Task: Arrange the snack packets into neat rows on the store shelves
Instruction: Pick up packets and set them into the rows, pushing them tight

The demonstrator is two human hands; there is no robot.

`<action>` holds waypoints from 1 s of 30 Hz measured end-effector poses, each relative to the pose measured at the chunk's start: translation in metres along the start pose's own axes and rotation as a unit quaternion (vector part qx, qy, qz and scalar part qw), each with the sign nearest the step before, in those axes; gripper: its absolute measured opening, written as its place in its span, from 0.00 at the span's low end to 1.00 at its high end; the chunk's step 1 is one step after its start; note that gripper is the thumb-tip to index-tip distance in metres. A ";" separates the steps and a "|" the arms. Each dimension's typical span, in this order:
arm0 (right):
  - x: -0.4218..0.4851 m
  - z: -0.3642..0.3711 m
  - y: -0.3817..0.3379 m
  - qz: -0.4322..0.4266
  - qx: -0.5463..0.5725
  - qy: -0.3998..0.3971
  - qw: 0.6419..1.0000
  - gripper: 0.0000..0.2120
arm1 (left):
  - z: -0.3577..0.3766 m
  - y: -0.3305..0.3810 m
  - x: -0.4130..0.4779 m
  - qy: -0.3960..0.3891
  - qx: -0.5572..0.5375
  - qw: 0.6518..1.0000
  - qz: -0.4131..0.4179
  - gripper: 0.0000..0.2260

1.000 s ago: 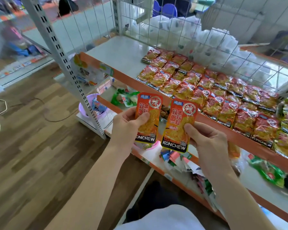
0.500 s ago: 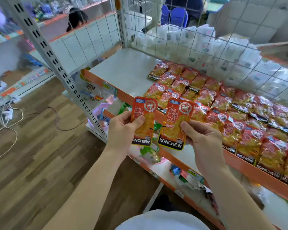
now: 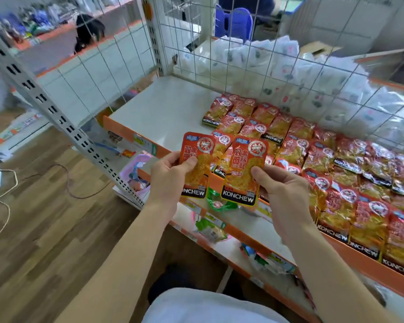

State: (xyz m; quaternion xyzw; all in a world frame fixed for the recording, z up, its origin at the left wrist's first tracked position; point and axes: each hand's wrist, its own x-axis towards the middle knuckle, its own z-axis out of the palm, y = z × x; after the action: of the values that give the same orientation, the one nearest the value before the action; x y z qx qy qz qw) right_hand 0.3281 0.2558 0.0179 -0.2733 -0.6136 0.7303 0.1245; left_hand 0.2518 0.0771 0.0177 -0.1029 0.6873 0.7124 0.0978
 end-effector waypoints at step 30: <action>0.081 0.151 0.042 -0.072 -0.182 0.231 0.953 0.10 | 0.022 -0.019 0.271 -0.195 0.399 0.829 0.340 0.09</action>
State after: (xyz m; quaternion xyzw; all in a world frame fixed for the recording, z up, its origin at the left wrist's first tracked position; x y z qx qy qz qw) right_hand 0.1854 0.1636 -0.0283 -0.4075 -0.7084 0.5124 0.2638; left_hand -0.0033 0.0994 -0.0762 0.3261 0.8701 0.3692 0.0142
